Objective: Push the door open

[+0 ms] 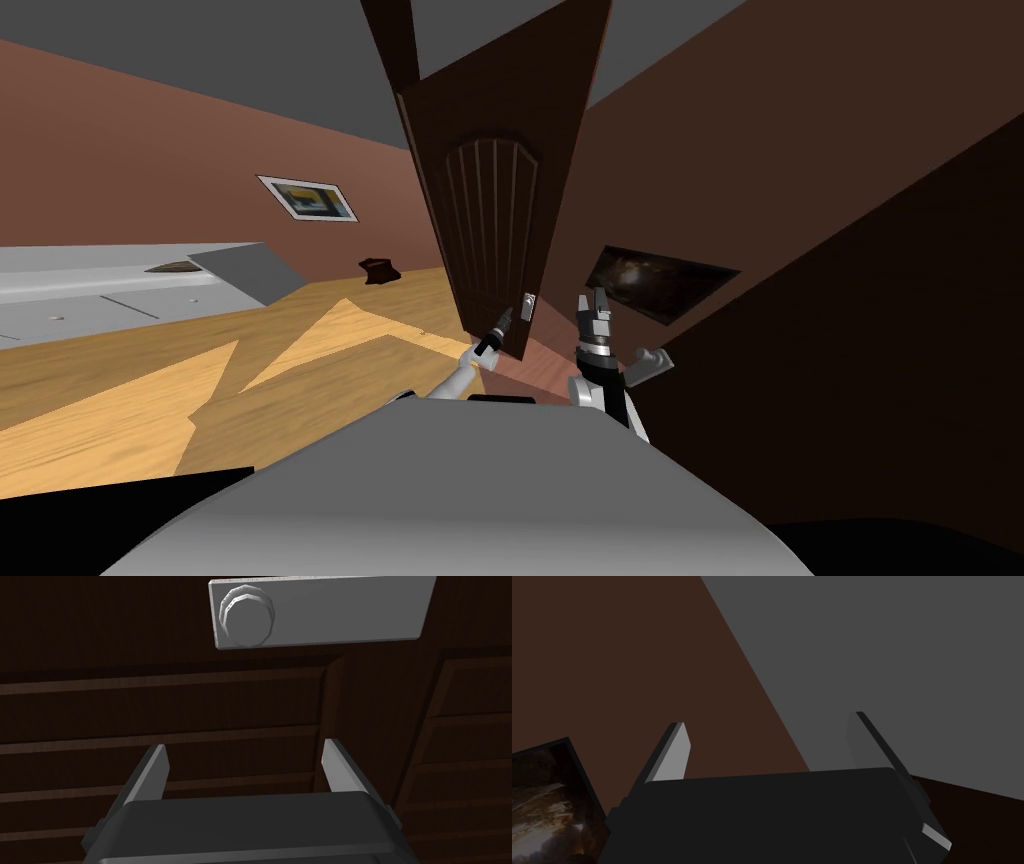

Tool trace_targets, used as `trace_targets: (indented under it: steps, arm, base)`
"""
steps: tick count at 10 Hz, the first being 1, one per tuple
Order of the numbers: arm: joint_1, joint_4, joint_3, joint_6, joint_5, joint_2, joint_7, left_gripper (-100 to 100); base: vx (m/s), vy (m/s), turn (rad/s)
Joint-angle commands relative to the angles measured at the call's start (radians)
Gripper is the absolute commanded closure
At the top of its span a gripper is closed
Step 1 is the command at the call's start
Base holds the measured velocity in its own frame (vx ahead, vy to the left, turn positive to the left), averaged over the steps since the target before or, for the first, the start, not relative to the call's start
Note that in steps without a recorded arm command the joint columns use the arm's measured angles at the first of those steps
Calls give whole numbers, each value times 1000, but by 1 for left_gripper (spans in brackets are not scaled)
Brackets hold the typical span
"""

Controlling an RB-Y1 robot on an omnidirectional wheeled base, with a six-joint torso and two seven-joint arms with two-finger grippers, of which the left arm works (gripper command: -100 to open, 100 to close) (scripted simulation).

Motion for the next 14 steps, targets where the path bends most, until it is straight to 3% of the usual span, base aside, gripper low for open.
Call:
trace_targets:
  steps: [1,3,4,6,9,10,11,14]
  arm:
    - [-2,5,1,-5,1,23,2,-100]
    - [-3,9,6,-10,0,40,-1,-100]
    - [-3,11,8,-12,0,40,-2,-100]
    - [-4,14,11,-17,-1,27,-4,-100]
    - [-5,18,16,-22,-1,-17,-7,-100]
    - [-17,43,15,-33,0,-10,-2,-100]
    - [-17,43,15,-33,0,-10,-2,100]
    - [-17,43,15,-33,0,-10,-2,100]
  base:
    - [183,88,-13]
    - [241,-3,-20]
    - [268,-81,-20]
    - [168,-145,-18]
    - [98,-193,-20]
    - [13,-89,5]
    - [2,8,2]
    - [-5,29,-3]
